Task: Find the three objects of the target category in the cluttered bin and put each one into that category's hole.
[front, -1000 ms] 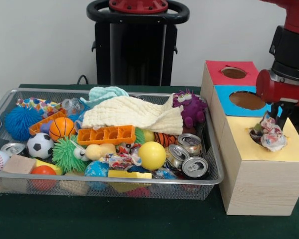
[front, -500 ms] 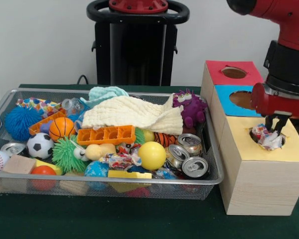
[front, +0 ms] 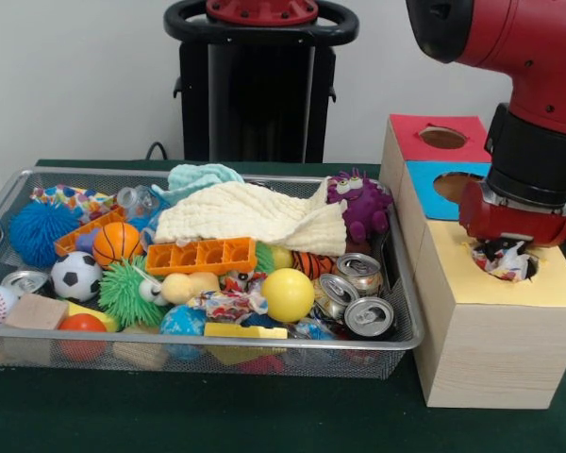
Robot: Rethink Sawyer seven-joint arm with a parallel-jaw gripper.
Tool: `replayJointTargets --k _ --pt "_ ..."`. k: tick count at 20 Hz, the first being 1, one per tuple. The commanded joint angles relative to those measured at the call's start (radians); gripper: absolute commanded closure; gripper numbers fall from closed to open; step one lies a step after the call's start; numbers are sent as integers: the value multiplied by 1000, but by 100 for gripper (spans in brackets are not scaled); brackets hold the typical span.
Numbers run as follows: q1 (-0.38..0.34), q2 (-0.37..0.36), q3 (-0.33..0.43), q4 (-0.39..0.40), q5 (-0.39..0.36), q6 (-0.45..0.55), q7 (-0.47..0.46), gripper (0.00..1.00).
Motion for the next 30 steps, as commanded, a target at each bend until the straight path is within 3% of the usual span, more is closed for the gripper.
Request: replayJointTargets --k 1,11,16,20,30 --pt "-23 99 68 27 28 10 247 100" --pt "-25 81 65 16 39 79 228 100" --pt "-18 -26 49 24 33 281 206 100" --pt "-22 -78 48 31 26 353 187 100" --pt "-33 -82 69 41 21 339 181 100"
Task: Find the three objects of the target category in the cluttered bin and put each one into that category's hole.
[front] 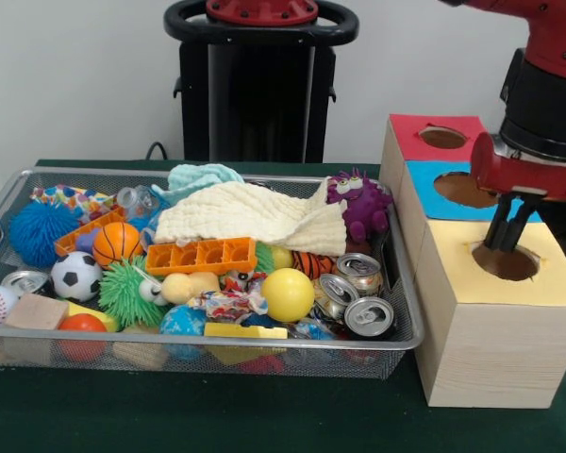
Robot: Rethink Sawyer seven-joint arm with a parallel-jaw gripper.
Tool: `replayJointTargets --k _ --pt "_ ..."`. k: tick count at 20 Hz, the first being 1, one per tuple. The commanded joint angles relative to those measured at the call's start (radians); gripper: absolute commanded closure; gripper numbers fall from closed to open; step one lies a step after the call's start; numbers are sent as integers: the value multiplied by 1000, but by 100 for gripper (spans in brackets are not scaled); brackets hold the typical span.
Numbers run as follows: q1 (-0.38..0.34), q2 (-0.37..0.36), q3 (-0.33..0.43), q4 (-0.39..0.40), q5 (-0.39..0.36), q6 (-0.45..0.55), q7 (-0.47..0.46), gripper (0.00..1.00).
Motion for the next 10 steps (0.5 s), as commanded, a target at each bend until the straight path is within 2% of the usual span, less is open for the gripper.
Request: replayJointTargets --k 1,10 --pt "-22 0 77 48 1 146 181 100" --pt "-26 2 80 37 2 147 183 100"
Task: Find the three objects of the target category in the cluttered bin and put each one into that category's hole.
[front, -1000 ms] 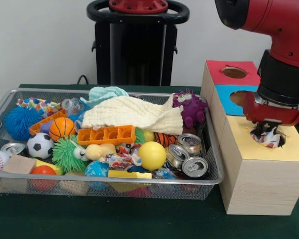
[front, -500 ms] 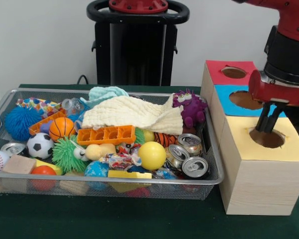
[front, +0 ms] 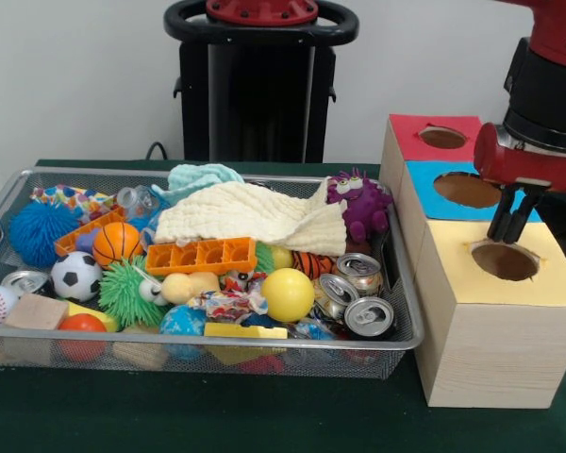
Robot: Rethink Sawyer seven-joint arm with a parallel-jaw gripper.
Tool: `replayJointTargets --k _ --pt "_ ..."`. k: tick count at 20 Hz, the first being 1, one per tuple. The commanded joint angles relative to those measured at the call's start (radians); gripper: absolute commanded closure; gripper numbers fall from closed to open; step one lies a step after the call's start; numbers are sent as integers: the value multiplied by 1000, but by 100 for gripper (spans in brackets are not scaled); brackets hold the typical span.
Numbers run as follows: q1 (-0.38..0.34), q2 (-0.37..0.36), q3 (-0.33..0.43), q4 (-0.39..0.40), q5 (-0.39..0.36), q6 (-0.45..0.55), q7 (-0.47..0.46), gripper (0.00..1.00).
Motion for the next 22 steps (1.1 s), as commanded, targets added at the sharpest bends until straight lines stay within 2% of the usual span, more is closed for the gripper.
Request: replayJointTargets --k 1,5,12,17,22 --pt "-26 11 73 25 -3 131 181 100" --pt "-43 -44 34 -33 -19 240 163 100" --pt "-98 -105 21 -48 -45 307 100 100" --pt "-145 -129 45 -37 -53 305 58 100" --pt "-194 -130 80 -4 -70 218 9 100"
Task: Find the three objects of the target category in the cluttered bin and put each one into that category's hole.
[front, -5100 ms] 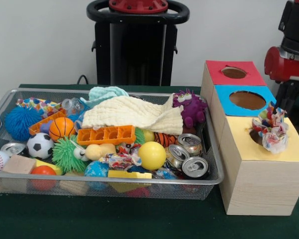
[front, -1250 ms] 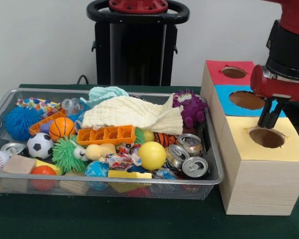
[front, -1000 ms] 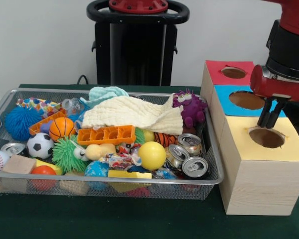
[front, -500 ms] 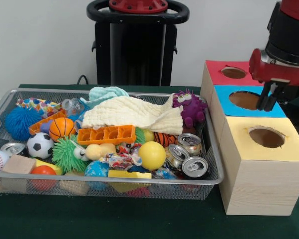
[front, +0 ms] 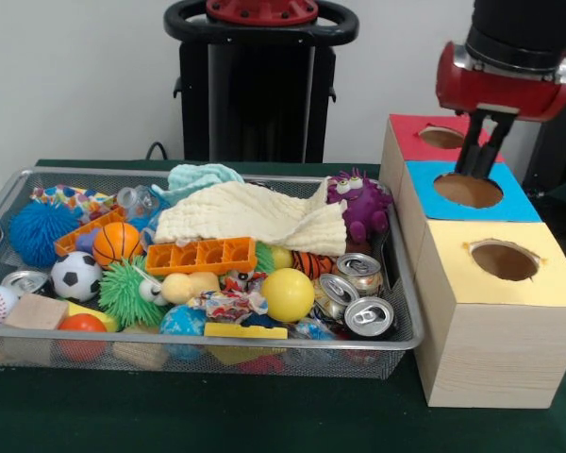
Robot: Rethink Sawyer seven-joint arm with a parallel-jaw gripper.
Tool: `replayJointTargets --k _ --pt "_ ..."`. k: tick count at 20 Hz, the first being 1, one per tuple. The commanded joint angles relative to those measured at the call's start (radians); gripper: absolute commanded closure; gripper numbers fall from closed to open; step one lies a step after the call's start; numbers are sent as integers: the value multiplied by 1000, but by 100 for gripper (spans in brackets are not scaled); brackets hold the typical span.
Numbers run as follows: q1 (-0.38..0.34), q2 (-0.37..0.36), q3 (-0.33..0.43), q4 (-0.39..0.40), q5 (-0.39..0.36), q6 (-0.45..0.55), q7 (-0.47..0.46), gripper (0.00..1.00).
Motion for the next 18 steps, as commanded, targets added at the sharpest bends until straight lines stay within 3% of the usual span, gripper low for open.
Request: replayJointTargets --k 1,11,18 --pt "-93 -7 91 38 -66 -41 -6 100" --pt "-176 23 127 40 -117 -86 -30 100" --pt "-195 12 153 80 -153 -148 -26 100"
